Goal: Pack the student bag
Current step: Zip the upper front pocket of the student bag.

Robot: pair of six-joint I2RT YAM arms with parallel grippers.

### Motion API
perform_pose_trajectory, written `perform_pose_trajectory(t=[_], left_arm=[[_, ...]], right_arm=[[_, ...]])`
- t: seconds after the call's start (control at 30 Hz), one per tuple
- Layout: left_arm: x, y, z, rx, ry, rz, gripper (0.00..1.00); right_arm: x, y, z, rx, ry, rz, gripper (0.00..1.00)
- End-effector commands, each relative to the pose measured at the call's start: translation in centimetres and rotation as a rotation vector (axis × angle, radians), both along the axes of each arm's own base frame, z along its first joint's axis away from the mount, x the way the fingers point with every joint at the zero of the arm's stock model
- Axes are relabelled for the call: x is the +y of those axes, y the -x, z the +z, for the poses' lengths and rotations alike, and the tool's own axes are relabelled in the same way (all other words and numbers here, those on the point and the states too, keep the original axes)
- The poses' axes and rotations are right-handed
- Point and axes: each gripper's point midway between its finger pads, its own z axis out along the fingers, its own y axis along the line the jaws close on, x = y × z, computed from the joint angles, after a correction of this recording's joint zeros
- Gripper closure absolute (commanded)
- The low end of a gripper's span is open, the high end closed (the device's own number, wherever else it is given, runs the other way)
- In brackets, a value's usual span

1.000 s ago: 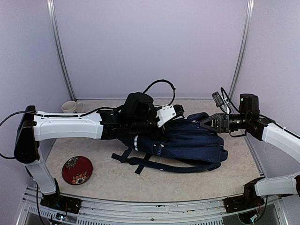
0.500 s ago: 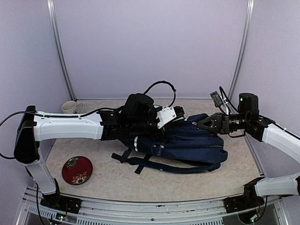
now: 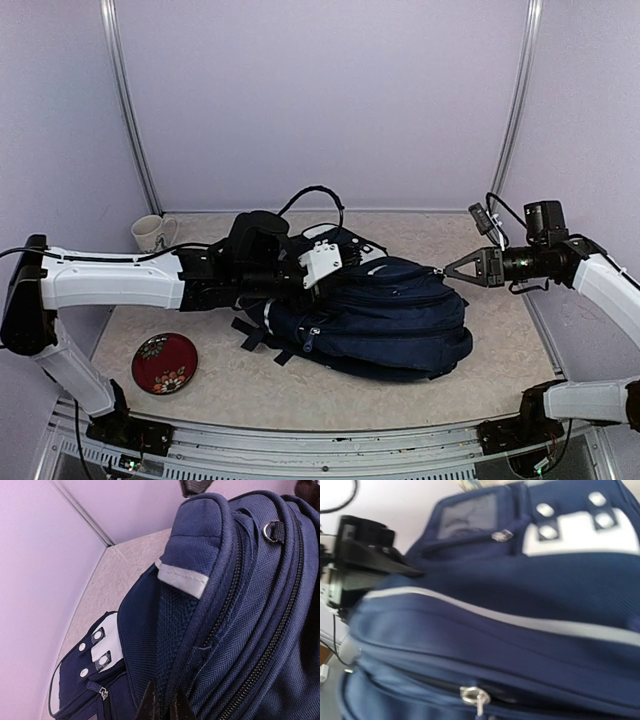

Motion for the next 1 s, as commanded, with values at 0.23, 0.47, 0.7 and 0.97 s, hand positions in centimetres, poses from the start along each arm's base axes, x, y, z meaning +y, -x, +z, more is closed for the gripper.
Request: perform_pose_trajectory(t=[0.23, 0.47, 0.7, 0.97], left_arm=[[5.5, 1.5, -1.5, 0.028, -0.065, -0.074, 0.70], [0.1, 8.4, 1.3, 0.090, 0.010, -0.321, 0.23], [-2.1, 14.2, 4.4, 0.242, 0.122, -0.533, 0.15], [-5.2, 6.8, 0.8, 0.344, 0.090, -0.099, 0.26]], right_arm=[[3.7, 2.0, -2.7, 0.041, -0.028, 0.133, 1.00], [5.9, 2.4, -2.1, 0.048, -0.097, 0.148, 1.00], [6.7, 2.5, -1.6, 0.041, -0.083, 0.137, 1.00], [6.4, 2.2, -2.1, 0.059, -0.049, 0.100, 1.00]])
